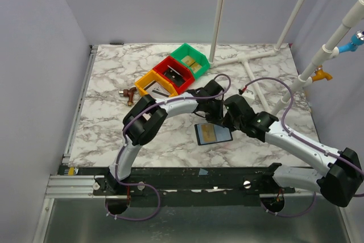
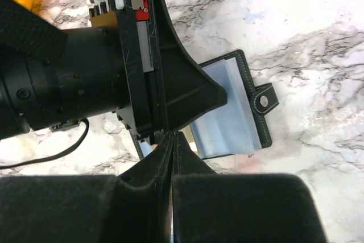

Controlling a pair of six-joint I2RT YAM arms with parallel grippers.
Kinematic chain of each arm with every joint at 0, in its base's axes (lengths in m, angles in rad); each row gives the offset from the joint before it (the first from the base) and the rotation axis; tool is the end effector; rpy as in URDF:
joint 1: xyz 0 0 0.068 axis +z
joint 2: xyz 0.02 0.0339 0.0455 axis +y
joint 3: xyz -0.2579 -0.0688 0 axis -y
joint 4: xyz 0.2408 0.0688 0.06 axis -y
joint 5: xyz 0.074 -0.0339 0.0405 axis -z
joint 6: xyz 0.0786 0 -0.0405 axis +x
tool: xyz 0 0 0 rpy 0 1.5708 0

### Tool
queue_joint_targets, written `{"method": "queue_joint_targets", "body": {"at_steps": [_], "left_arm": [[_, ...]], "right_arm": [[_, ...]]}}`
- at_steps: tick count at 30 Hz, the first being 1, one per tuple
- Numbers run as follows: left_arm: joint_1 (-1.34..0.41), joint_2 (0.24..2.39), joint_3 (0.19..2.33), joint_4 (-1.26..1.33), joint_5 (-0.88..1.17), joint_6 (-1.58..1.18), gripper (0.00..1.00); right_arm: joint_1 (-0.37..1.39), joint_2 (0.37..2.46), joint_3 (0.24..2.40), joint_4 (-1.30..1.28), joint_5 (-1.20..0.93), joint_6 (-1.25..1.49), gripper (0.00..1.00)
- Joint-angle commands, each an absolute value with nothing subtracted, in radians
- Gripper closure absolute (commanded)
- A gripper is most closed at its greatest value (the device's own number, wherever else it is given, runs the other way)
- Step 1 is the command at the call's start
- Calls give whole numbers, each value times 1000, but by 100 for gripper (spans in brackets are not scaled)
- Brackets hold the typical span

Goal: Take the credit cards out of the card holder
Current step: Remove the credit card from the card holder.

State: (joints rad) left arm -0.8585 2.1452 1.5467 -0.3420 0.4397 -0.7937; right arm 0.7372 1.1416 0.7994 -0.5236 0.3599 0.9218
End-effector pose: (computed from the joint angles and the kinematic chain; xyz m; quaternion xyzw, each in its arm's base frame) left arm 0.2874 -0.3840 0.1267 0.0976 0.9252 -0.3630 0.0526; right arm 0.2076 0.1511 0.2113 0.1466 0.9137 0.1371 0.3533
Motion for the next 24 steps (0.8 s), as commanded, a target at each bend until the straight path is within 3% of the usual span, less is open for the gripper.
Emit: {"method": "queue_joint_targets", "body": {"at_steps": [1, 10, 24], "left_arm": [[-867, 2212, 1593, -363, 467, -815, 100], [-862, 2213, 1591, -374, 454, -808, 100], [-789, 1924, 1407, -378, 364, -767, 100]], "right_arm": [[731, 1112, 787, -578, 405, 925, 95], [731, 1090, 745, -569, 382, 940, 95], [713, 1112, 637, -331, 185, 910, 88]]}}
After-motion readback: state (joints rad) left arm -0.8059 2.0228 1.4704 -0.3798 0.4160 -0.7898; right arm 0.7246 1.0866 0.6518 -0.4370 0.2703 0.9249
